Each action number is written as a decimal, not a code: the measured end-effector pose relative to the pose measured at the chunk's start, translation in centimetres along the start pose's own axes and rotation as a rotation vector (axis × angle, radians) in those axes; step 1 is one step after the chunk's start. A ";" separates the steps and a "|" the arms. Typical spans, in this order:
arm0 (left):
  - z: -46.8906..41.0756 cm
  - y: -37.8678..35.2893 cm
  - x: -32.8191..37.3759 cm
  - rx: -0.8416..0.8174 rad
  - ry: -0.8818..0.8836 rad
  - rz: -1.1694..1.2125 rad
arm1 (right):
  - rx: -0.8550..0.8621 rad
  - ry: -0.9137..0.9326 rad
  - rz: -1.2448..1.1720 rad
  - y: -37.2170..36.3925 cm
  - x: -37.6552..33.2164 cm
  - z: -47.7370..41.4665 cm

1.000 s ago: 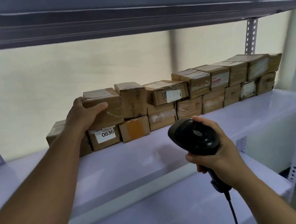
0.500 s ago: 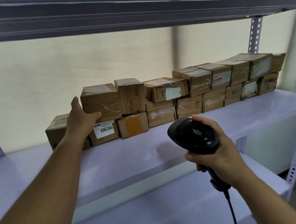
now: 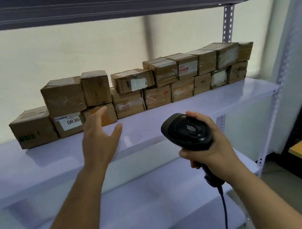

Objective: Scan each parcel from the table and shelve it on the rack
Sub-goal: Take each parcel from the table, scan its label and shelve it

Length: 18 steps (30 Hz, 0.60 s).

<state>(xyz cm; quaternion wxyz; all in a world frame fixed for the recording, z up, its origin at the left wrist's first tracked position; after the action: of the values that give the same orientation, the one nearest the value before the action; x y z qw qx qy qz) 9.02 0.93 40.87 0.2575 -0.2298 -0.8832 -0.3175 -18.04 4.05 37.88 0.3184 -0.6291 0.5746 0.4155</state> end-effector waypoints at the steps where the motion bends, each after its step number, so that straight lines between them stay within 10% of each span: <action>1: 1.2 -1.1 1.2 -0.025 -0.013 -0.003 | 0.010 -0.012 0.000 1.0 0.1 0.7; 18: 19.1 -20.1 20.1 -0.443 -0.158 0.117 | 0.362 -0.094 0.004 23.4 -0.2 15.7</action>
<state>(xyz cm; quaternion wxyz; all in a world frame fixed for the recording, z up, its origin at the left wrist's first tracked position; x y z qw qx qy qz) -23.62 4.80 31.31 0.1488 -0.3554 -0.7946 -0.4693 -43.65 14.72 32.72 0.4521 -0.5404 0.6256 0.3351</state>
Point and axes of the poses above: each hand's wrist, its own z-axis away from the middle knuckle, its own y-axis out of the back of the hand, x = y × z, the point moved 5 cm from there along -z, towards the middle knuckle, and after that the axes turned 3 degrees about x, right-handed, at the moved point
